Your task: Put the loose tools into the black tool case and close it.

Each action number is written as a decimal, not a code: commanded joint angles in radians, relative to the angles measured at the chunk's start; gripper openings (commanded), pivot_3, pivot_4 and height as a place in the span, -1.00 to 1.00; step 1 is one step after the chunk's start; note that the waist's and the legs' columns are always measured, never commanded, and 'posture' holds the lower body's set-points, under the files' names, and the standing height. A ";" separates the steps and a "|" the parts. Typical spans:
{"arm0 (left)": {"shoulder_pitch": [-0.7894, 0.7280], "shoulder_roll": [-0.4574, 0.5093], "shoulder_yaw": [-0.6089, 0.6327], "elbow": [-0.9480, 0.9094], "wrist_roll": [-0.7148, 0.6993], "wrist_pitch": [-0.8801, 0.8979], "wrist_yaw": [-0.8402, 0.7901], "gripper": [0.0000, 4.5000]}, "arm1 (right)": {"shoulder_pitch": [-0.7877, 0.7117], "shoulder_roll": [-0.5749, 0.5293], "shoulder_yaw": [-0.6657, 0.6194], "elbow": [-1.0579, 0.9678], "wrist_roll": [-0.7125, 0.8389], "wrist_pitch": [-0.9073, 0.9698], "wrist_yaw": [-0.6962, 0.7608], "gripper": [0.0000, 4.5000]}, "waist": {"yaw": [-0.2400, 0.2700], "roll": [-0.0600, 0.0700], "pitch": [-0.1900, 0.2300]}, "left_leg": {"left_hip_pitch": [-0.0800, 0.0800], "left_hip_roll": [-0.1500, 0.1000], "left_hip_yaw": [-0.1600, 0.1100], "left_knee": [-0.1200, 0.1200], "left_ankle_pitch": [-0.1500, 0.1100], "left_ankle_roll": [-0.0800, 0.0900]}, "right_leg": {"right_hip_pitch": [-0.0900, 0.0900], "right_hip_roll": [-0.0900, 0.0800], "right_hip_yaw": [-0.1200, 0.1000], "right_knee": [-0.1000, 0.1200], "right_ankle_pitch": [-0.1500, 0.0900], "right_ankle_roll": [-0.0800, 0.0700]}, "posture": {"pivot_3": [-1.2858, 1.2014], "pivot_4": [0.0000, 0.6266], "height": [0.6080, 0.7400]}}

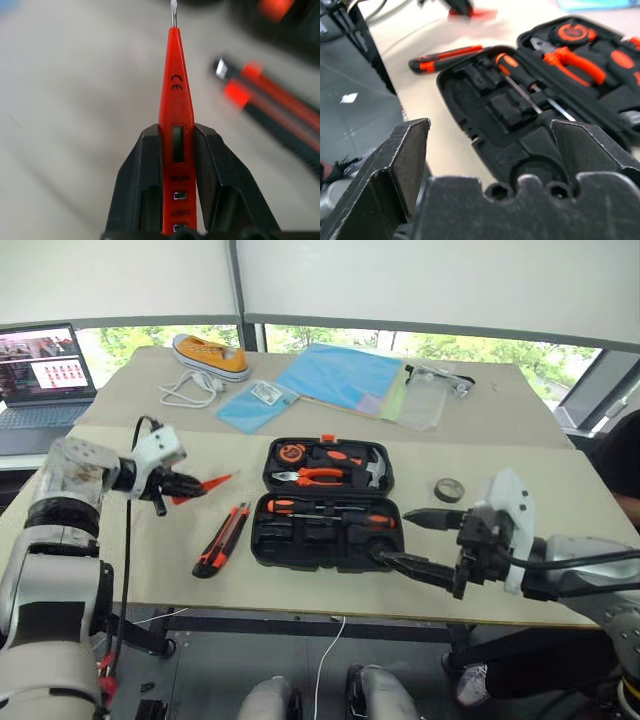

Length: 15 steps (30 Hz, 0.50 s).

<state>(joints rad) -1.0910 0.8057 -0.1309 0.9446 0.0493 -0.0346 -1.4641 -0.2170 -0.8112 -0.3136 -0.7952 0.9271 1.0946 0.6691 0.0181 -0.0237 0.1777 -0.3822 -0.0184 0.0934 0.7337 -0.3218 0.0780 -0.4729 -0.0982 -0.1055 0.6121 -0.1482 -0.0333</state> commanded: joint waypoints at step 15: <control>0.079 -0.236 -0.224 -0.433 0.016 0.319 -0.046 -0.81 | 0.041 -0.005 0.021 -0.042 0.015 -0.075 -0.095 1.00 | -0.006 0.000 0.000 | -0.002 -0.001 0.001 0.007 -0.003 0.006 | 0.002 0.005 0.006 -0.002 -0.001 0.014 | 0.03 -0.52 0.67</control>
<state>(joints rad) -0.9947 0.5726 -0.3564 0.5240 0.0621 0.2641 -1.5159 -0.1792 -0.8156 -0.2799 -0.8054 0.9276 1.0511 0.5855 0.0119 -0.0233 0.1774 -0.3837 -0.0194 0.0947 0.7408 -0.3247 0.0838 -0.4711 -0.0931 -0.0993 0.6102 -0.1490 -0.0193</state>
